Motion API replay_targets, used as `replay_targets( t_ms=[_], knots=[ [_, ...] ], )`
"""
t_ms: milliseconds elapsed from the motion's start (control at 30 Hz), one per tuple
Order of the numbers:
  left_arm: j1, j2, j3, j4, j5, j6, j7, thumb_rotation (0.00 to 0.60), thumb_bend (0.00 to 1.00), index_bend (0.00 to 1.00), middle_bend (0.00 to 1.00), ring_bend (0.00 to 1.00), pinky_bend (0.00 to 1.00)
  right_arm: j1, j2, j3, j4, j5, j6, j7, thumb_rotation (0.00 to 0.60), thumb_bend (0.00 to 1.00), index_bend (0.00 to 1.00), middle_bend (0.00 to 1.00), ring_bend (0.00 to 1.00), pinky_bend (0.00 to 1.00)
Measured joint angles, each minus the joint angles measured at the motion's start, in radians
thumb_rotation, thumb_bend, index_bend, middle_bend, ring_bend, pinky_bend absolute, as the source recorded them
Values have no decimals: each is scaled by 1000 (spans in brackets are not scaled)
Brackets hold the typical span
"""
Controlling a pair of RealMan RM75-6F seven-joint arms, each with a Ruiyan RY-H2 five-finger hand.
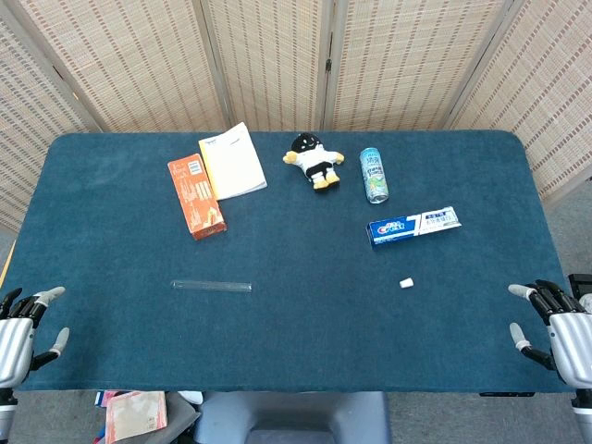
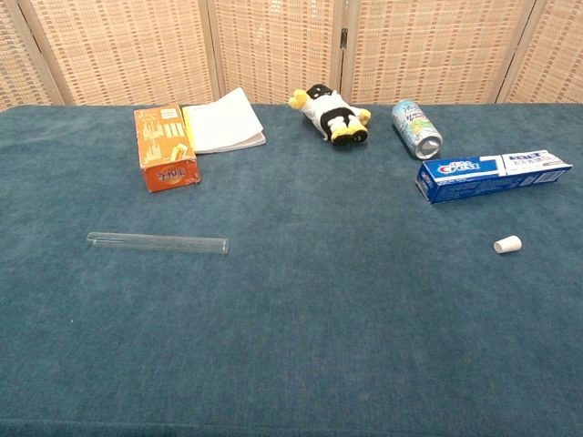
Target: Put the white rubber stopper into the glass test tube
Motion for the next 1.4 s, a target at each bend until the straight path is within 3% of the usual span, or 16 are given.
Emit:
replay_targets(
  t_ms=[700, 867, 967, 1100, 1333, 1400],
  knots=[
    [-21, -3, -19, 23, -12, -23, -20, 600, 341, 216, 289, 272, 110, 1, 1, 7, -1, -5, 12, -3, 600, 352, 258, 278, 171, 308],
    [-65, 1, -49, 29, 5, -40, -22, 600, 341, 225, 313, 353, 137, 9, 10, 17, -9, -7, 12, -13, 600, 353, 258, 278, 171, 308],
    [-105, -5, -74, 43, 10, -66, -33, 600, 341, 230, 383, 453, 287, 15, 19, 24, -18, -7, 11, -20, 600, 353, 258, 278, 171, 308],
    [-180, -16, -109, 67, 6, -144, -57, 600, 341, 238, 556, 623, 600, 25, 31, 33, -31, -8, 9, -29, 600, 353, 258, 278, 171, 308],
    [-321, -61, -144, 96, -8, -305, -51, 600, 341, 270, 815, 854, 945, 41, 36, 40, -44, -2, -11, -42, 600, 353, 258, 278, 171, 308],
    [-361, -83, -150, 104, -19, -356, -32, 600, 341, 287, 891, 919, 992, 45, 36, 41, -44, 1, -16, -43, 600, 353, 258, 278, 171, 308]
  ],
)
